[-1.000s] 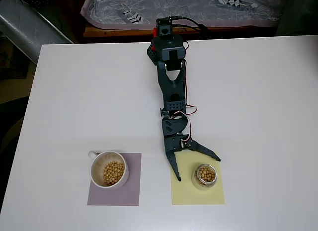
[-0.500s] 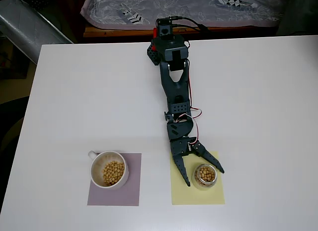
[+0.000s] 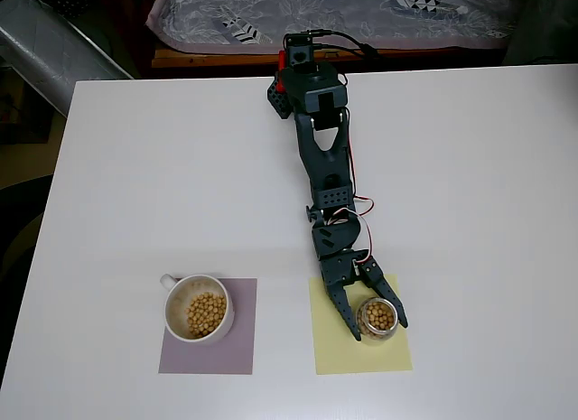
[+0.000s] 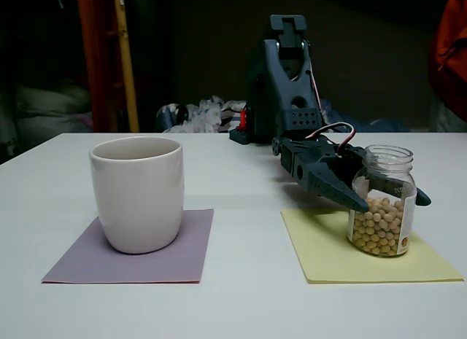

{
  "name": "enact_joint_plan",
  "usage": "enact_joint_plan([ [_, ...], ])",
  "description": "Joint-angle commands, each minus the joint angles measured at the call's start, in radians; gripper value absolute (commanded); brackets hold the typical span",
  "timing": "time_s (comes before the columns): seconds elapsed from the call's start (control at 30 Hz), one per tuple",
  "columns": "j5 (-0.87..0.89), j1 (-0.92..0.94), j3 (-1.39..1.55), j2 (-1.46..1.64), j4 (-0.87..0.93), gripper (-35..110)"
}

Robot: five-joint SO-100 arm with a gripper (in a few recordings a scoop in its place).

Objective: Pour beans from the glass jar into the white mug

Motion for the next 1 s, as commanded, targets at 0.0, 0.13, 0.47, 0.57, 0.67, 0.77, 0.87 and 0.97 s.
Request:
enact_joint_plan([
  [0.0, 0.0, -0.011, -0.008, 0.029, -0.006, 20],
  [0.13, 0.04, 0.003, 0.028, 0.087, -0.006, 19],
  [0.47, 0.187, 0.055, 0.135, 0.304, 0.017, 13],
  [0.57, 0.255, 0.08, 0.181, 0.37, 0.026, 11],
  [0.67, 0.322, 0.114, 0.227, 0.434, 0.067, 11],
  [0.77, 0.365, 0.147, 0.262, 0.466, 0.078, 10],
  [0.87, 0.407, 0.178, 0.296, 0.497, 0.078, 9],
  [0.97, 0.459, 0.206, 0.331, 0.537, 0.078, 4],
])
